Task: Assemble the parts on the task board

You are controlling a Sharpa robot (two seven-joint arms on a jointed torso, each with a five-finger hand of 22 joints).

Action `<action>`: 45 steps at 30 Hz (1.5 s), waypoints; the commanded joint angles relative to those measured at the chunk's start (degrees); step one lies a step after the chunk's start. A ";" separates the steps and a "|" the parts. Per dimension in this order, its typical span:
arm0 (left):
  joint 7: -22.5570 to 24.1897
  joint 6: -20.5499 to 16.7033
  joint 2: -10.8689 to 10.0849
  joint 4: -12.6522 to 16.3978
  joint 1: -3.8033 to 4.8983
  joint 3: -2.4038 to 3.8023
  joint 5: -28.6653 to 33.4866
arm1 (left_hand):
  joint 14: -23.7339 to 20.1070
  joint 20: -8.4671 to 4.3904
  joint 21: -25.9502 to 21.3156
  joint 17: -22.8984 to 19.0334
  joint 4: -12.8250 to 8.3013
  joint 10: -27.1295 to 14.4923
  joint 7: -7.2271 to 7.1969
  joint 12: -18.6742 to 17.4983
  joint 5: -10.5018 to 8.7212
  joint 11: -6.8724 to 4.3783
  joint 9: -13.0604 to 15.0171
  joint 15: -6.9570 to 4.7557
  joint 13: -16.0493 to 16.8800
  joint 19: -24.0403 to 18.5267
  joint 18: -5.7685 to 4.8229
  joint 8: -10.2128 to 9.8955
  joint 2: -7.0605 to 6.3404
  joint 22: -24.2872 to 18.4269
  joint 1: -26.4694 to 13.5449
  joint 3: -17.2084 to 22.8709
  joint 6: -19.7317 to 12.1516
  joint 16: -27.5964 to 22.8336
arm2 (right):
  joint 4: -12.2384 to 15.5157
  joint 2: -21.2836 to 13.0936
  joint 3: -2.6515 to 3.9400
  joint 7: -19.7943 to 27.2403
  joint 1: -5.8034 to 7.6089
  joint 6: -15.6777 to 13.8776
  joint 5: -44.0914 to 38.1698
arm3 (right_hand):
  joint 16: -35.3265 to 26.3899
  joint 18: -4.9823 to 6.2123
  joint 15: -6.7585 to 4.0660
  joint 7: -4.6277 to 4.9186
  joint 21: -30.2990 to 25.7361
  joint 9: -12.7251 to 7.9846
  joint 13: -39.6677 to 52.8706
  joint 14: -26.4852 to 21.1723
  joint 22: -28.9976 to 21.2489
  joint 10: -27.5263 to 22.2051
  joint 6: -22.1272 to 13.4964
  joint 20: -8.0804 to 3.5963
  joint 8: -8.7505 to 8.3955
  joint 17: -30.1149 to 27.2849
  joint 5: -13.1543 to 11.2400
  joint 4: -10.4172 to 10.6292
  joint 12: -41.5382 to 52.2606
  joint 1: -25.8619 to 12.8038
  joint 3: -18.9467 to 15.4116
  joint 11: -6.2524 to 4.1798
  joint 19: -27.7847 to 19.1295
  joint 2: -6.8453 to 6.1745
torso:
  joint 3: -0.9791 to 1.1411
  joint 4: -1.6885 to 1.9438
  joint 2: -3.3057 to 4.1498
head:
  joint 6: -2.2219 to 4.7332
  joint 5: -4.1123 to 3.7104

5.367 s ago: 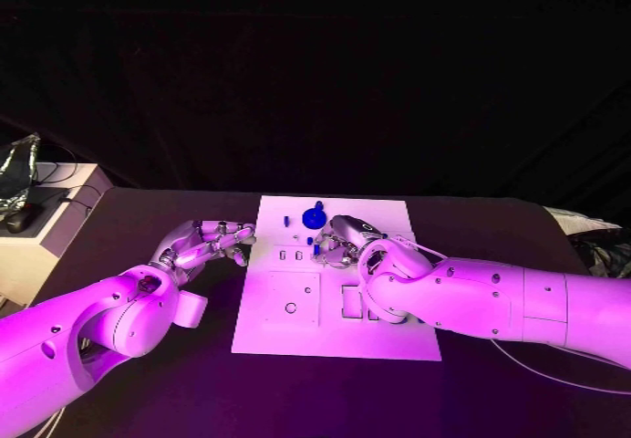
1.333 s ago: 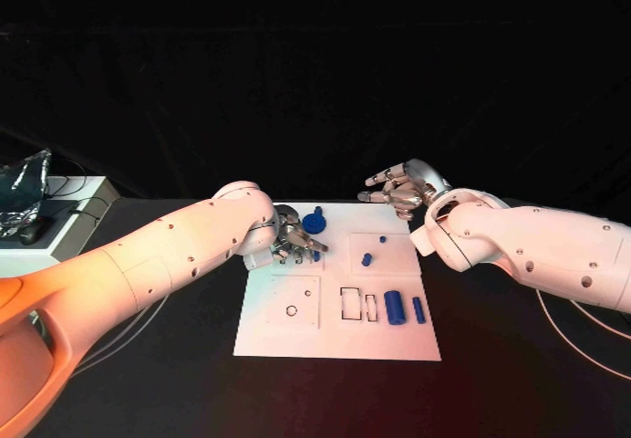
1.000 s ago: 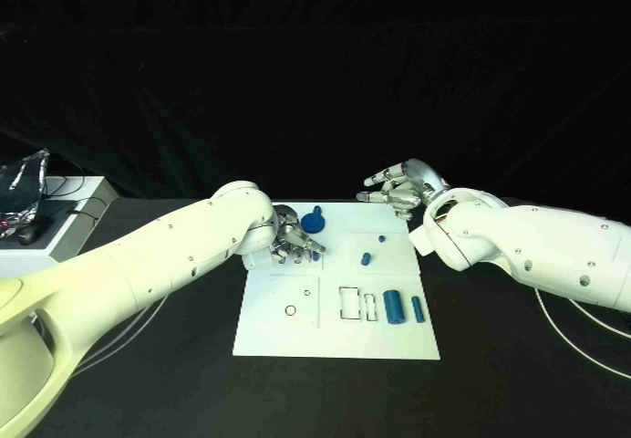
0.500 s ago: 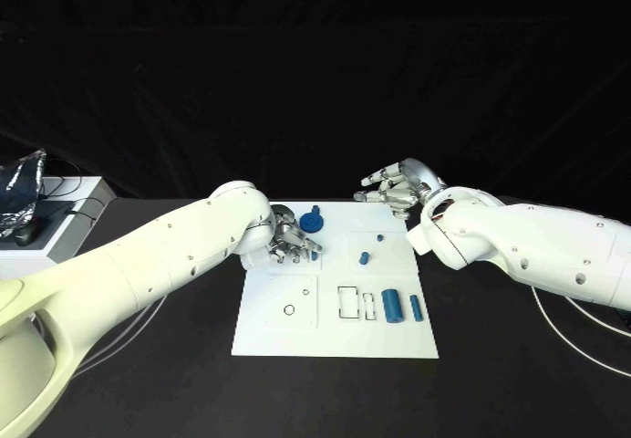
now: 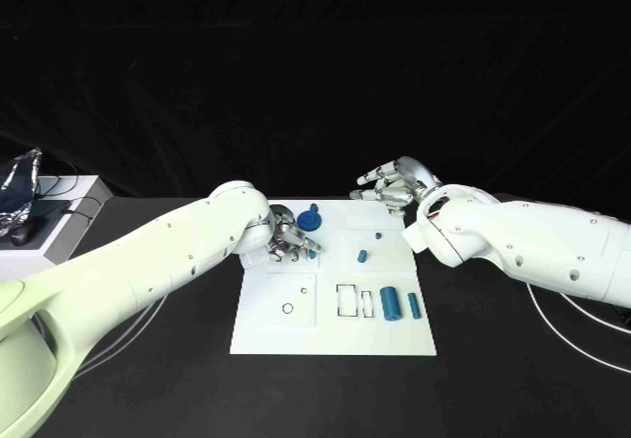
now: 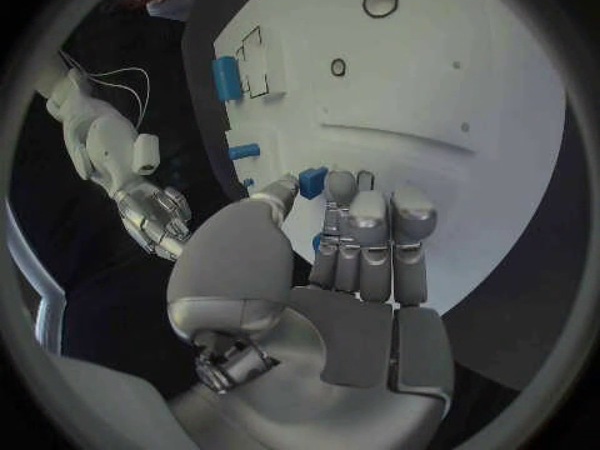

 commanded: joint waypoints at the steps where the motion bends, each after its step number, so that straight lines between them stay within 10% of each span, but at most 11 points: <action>1: 0.80 0.91 0.25 -0.08 -0.03 0.01 0.99 | -0.26 0.20 -0.22 -0.08 -0.29 -0.52 0.35 -0.02 -0.27 0.01 0.06 0.02 -0.05 0.00 -0.54 -0.32 0.43 -0.04 -0.02 0.11 -0.20 -0.30 | -0.06 0.15 0.03 0.14 0.01 0.99 -0.63 | -0.20 0.57 -0.01 0.24 -0.34 0.02 -0.06 0.25 7.17 -0.41 -0.04 0.06 -0.36 0.05 0.05 0.11 0.19 -0.63 0.13 -0.15 2.33 0.30 | 0.03 0.03 -0.03 | -0.08 -0.19; 13: 1.14 1.06 0.57 -0.52 -0.16 -0.16 2.07 | -0.54 0.26 -1.03 -0.36 -4.68 -0.92 0.33 -0.29 -0.29 -0.07 -0.47 -0.04 -0.65 -0.13 -0.51 -0.94 2.97 0.60 2.07 2.68 -0.50 -0.27 | -0.12 0.26 0.03 -0.11 0.01 1.54 -0.86 | -0.20 0.57 -0.01 0.24 -0.34 0.02 -0.06 0.25 7.17 -0.41 -0.04 0.06 -0.36 0.05 0.05 0.11 0.19 -0.63 0.13 -0.15 2.33 0.30 | 0.03 0.08 -0.07 | -0.46 -0.03; 28: 2.34 0.75 0.20 -0.58 -0.23 -0.20 3.90 | -1.25 0.21 -2.25 -0.72 -13.05 -0.66 0.49 -2.98 0.56 -0.05 0.31 0.00 -3.50 -1.17 -0.47 -0.74 4.34 0.66 7.27 15.35 -2.25 -0.60 | -0.21 0.35 0.02 -0.68 -0.01 2.04 -0.89 | -0.29 0.61 0.00 0.25 -0.54 0.02 -0.02 0.22 7.12 -0.40 -0.03 0.07 -0.39 -0.02 0.60 0.09 0.29 -0.79 0.06 -0.15 2.30 0.50 | 0.05 0.00 -0.16 | -0.54 0.23; 37: 2.06 -3.32 -0.77 -0.26 -0.40 -0.19 5.51 | 0.93 -0.31 -0.50 1.93 -14.60 1.50 -0.75 -2.79 14.54 -1.22 4.19 -0.91 -4.55 1.36 -0.71 2.48 1.04 3.24 2.68 18.36 -0.99 1.51 | -0.26 0.32 0.02 -0.75 -0.04 2.16 -0.73 | -0.34 0.61 -0.01 0.23 -0.55 0.03 0.01 0.24 7.12 -0.37 -0.01 0.06 -0.39 -0.06 0.76 0.12 0.34 -0.86 0.00 -0.16 2.30 0.47 | 0.15 0.02 -0.16 | -0.46 0.33; 45: 0.82 -5.68 -3.03 2.80 -0.39 -0.16 6.24 | 2.96 -1.54 -0.19 5.45 -16.07 3.90 -1.66 -3.71 16.71 -2.05 7.98 -1.62 -4.53 2.83 -1.37 0.45 0.30 4.71 -0.03 19.88 1.74 1.93 | -0.40 -0.02 0.01 -0.72 -0.08 2.19 -0.65 | -0.34 0.61 -0.01 0.23 -0.55 0.03 0.01 0.24 7.12 -0.37 -0.01 0.06 -0.39 -0.06 0.76 0.12 0.34 -0.86 0.00 -0.16 2.30 0.47 | 0.12 0.30 -0.55 | -0.61 0.55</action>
